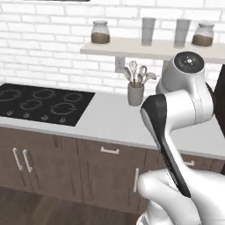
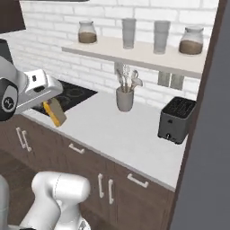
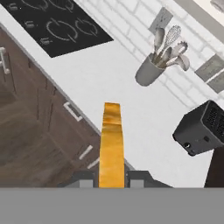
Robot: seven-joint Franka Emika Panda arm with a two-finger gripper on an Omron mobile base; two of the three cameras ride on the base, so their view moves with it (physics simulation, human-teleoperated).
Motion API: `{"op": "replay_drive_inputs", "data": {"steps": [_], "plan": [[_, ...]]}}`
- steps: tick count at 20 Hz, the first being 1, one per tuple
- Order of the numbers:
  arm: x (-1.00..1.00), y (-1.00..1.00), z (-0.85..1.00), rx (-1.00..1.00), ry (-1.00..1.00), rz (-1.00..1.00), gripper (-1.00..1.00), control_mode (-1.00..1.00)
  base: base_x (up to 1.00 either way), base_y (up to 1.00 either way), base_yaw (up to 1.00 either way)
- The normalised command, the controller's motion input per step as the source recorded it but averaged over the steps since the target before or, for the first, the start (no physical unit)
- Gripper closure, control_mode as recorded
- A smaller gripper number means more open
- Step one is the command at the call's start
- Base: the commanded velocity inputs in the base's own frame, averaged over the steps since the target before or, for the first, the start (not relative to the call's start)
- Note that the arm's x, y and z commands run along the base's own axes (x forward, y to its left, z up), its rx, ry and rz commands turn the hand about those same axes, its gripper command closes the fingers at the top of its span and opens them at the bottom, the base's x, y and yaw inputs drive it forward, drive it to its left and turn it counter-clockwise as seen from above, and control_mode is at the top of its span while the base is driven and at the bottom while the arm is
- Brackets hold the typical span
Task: Start the toaster. Once the lever pops up, take the bread to the plate on the dining counter.
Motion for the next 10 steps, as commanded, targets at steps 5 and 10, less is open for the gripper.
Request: {"op": "replay_drive_inputs", "data": {"steps": [5, 10], "plan": [[0.0, 0.0, 0.0, 0.0, 0.0, 0.0, 1.0, 1.0, -0.04, 0.44, 1.0], [0.0, 0.0, 0.0, 0.0, 0.0, 0.0, 1.0, 1.0, 0.0, 0.31, 1.0]]}}
